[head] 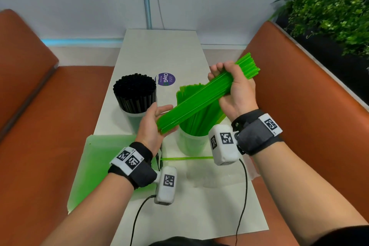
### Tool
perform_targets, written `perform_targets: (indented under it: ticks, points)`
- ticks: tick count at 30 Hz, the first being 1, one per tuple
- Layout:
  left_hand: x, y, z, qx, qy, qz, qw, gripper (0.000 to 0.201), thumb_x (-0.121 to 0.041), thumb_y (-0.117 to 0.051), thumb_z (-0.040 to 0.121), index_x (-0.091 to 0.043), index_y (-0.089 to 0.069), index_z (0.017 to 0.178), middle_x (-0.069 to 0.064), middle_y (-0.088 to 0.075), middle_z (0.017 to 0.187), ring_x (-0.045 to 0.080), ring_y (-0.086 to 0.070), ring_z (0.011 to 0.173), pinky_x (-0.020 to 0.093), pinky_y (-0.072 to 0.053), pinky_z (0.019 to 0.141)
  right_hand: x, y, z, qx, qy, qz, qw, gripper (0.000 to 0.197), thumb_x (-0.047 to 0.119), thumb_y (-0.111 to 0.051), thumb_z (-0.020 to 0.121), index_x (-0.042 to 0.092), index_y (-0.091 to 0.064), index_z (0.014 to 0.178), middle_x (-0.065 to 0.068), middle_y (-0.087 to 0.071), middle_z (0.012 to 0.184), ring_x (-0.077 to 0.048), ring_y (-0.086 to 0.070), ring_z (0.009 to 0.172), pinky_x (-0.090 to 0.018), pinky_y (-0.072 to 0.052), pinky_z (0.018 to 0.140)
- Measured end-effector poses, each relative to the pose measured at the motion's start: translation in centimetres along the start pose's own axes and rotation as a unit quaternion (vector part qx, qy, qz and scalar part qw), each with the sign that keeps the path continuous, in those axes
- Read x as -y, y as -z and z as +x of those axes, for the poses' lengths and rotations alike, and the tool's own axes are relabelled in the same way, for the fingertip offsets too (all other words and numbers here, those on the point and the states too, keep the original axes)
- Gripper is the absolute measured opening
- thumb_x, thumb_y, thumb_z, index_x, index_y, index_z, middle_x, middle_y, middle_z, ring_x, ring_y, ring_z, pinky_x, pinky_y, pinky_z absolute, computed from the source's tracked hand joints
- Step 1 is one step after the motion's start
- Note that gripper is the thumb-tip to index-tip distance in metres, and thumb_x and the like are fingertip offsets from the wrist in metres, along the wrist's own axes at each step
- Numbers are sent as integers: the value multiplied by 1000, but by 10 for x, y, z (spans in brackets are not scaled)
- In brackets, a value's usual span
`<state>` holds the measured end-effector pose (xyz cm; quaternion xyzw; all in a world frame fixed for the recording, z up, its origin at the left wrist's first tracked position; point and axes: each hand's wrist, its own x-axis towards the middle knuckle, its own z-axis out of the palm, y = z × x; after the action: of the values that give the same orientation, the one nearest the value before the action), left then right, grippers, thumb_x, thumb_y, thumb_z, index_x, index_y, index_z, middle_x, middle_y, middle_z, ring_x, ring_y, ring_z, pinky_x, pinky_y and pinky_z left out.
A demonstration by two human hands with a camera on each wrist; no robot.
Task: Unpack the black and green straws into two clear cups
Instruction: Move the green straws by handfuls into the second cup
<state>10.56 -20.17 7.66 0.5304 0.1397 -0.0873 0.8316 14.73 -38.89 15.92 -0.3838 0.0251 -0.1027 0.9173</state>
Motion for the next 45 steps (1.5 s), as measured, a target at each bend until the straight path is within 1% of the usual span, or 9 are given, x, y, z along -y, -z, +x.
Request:
perform_targets:
  ticks: [6,10,15,19,24,31,38,40,45]
  points:
    - [20,1,10,11,-57,349,936,41,-3,-46,93,-23,-65,124,1,-53,142,7,-60,102,30,-51,92,19,14,17,0,93,-117,989,14,-1,-65,83,9,-65,73,-13,-64,72,-30,-66,72,-41,-53,74]
    - [35,-3,12,102,-62,575,809,58,1,-44,91,-33,-55,137,2,-20,163,25,-25,148,31,-21,117,18,27,19,11,119,-201,972,13,0,-68,81,10,-69,73,-16,-66,74,-34,-68,77,-49,-56,82]
    - [38,-7,10,132,-18,634,762,63,-2,-42,92,-32,-44,147,3,-4,166,28,-18,151,36,-26,118,5,42,16,-6,152,-368,917,17,14,-77,76,0,-69,81,-16,-71,85,-23,-68,79,-36,-55,76]
    - [37,-5,9,137,-13,638,758,65,-1,-42,91,-31,-43,148,2,-2,167,29,-19,150,35,-28,118,-17,60,14,7,107,-446,889,11,14,-76,77,9,-70,85,4,-73,91,-12,-69,86,-37,-54,85]
    - [37,-4,10,138,-22,631,763,65,0,-42,90,-31,-45,147,1,-4,167,28,-24,148,31,-31,113,-42,81,13,-17,48,-553,831,72,40,-80,67,17,-52,129,-4,-63,121,-21,-57,116,-43,-48,100]
    - [39,-3,11,132,-27,626,768,64,0,-43,89,-31,-47,145,0,-8,166,28,-26,147,31,-29,114,-38,83,15,6,98,-658,746,74,52,-80,66,29,-50,130,4,-50,133,-16,-47,123,-37,-41,104]
    - [41,-3,11,130,-31,630,765,64,-2,-45,89,-32,-48,144,0,-10,166,30,-29,146,30,-32,111,-38,73,16,60,157,-618,768,78,56,-66,78,45,-26,145,11,-36,152,-7,-35,136,-30,-31,109]
    - [42,-3,12,129,-28,631,765,64,-2,-45,88,-33,-48,144,0,-9,166,30,-29,146,30,-32,112,-40,66,19,108,151,-662,726,71,61,-50,86,37,-28,149,5,-31,157,-12,-28,143,-36,-26,115]
    - [41,-3,13,128,-36,634,762,63,-3,-46,87,-32,-50,143,-2,-12,166,29,-34,143,31,-34,110,-58,54,11,209,108,-831,505,72,63,-20,97,19,-16,154,-4,-14,162,-22,-8,149,-46,-17,119]
